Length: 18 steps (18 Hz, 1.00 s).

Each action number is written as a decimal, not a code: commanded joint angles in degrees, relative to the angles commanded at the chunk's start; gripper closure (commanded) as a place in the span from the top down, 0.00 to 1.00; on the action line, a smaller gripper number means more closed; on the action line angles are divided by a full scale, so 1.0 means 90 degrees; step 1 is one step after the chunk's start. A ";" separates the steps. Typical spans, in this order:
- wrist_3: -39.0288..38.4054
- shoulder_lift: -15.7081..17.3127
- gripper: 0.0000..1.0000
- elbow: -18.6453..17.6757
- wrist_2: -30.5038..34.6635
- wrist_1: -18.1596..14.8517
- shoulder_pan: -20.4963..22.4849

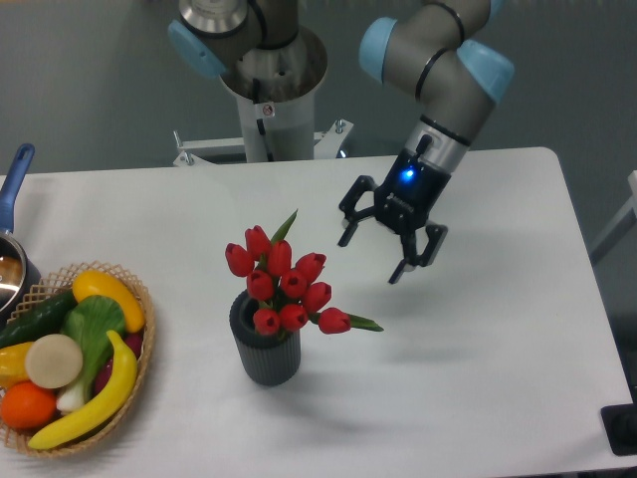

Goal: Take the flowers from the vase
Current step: 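Move the open gripper down toward the red tulip stems above the vase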

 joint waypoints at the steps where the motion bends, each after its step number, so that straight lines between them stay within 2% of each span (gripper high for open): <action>1: -0.0039 -0.0010 1.00 0.0000 -0.0030 0.0000 -0.0058; 5: -0.0030 -0.0087 1.00 0.0019 -0.0322 0.0010 -0.0147; 9: -0.0108 -0.0146 1.00 0.0029 -0.0343 0.0185 -0.0518; 18: -0.0118 -0.0712 1.00 0.0273 -0.0362 0.0605 -0.0830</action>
